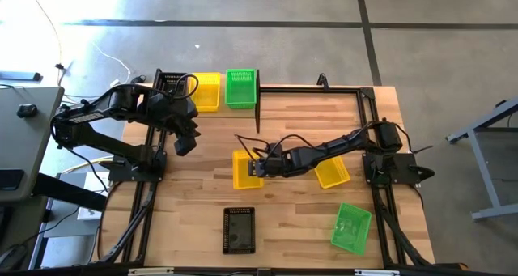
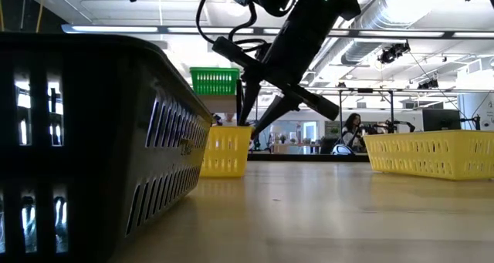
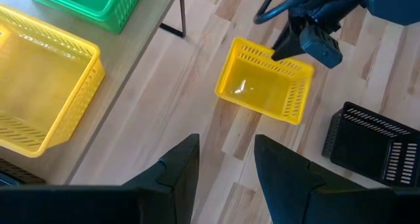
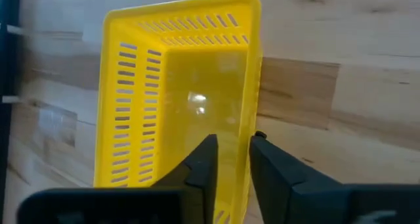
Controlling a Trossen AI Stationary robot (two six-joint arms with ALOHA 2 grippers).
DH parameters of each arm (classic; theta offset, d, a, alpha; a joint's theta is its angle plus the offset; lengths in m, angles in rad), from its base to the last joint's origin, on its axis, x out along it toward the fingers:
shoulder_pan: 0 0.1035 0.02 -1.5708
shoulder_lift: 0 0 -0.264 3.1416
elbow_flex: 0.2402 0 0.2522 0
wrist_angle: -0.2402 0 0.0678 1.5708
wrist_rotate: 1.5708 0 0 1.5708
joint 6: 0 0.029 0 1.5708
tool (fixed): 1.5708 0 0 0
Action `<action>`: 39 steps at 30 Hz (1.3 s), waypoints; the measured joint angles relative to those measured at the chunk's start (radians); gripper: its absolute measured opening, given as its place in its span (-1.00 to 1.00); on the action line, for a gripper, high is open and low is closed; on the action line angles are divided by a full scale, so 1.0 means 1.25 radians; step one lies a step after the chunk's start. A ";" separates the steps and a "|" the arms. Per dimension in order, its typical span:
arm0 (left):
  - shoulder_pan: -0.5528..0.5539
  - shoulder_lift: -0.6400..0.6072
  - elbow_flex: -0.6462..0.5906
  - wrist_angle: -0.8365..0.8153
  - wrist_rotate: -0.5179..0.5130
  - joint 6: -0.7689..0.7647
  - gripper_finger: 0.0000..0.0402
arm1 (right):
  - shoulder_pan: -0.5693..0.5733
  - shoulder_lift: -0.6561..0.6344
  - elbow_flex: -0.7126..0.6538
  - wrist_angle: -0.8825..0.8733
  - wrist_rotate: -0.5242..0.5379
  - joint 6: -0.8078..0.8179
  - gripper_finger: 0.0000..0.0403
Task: Stack baskets on shelf by color
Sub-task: Stack the top yellow bin on top of the yellow bin
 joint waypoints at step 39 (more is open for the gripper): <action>-0.019 0.019 0.000 0.002 -0.130 -0.358 -0.33 | -0.116 -0.408 0.000 -0.271 0.167 -0.545 -0.54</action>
